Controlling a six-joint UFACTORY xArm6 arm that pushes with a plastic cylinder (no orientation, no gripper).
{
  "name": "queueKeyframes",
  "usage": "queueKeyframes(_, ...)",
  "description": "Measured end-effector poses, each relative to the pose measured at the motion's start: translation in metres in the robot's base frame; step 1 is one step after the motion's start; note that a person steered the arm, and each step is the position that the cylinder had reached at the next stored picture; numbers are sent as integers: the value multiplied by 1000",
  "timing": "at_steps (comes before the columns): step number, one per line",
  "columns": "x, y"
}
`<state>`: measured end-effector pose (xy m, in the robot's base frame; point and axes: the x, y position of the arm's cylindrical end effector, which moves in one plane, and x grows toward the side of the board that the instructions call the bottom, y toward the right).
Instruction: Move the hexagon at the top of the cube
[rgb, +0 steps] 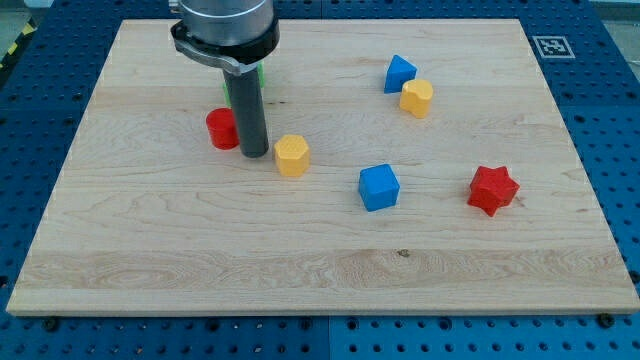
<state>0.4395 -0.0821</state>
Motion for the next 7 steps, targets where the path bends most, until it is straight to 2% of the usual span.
queueKeyframes(3, 0, 28)
queueKeyframes(5, 17, 6)
queueKeyframes(7, 26, 39)
